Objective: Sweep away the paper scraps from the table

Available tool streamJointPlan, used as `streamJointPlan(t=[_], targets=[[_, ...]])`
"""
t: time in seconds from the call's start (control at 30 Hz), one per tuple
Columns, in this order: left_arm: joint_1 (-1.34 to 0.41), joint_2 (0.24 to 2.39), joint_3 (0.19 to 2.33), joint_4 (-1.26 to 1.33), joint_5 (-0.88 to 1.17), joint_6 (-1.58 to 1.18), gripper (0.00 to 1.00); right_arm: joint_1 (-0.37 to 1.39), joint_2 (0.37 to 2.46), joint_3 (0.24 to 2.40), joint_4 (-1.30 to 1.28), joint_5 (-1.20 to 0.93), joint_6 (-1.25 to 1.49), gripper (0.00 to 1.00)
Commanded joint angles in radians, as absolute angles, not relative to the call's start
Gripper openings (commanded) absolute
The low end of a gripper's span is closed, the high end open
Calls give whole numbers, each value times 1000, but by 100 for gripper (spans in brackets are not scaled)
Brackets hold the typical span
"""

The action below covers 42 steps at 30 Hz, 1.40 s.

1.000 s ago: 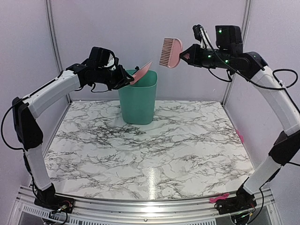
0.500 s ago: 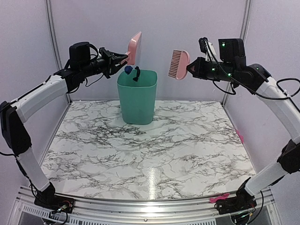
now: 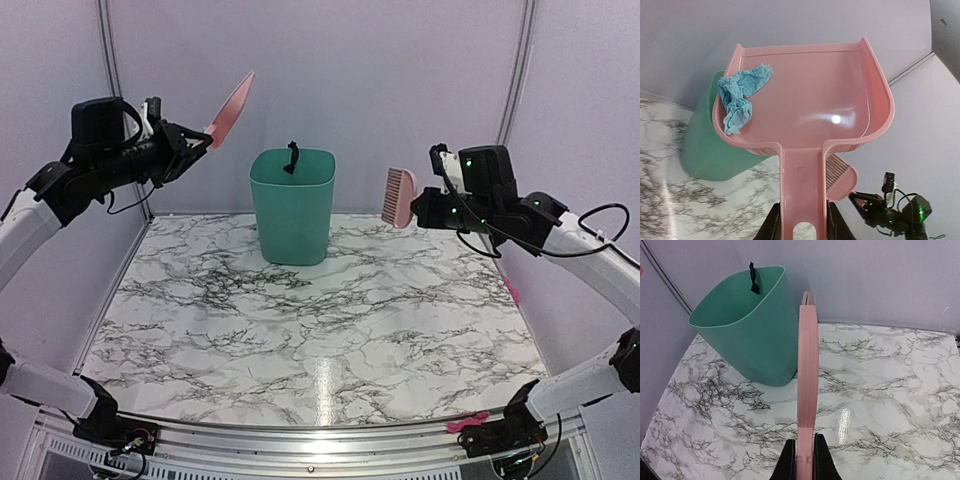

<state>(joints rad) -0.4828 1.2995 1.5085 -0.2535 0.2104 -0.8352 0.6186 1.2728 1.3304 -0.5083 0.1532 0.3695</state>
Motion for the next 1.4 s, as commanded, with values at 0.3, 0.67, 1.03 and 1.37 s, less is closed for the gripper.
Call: streamJointPlan(t=[0.3,0.67,1.03,1.37], targets=[[-518,1074,1091,-560,-274,-576,0,614,1222,1012,-241,276,592,0],[-582,1157,845,-456,-435,-603,0,615,1178,665,-9,239,834,0],[-631,1242,711,-341,-409,-625,0,615,1127,549,-49,208,834,0],[-661,1341,669,-319,-429,-661,0,615,1085,493,-110,174,850,25]])
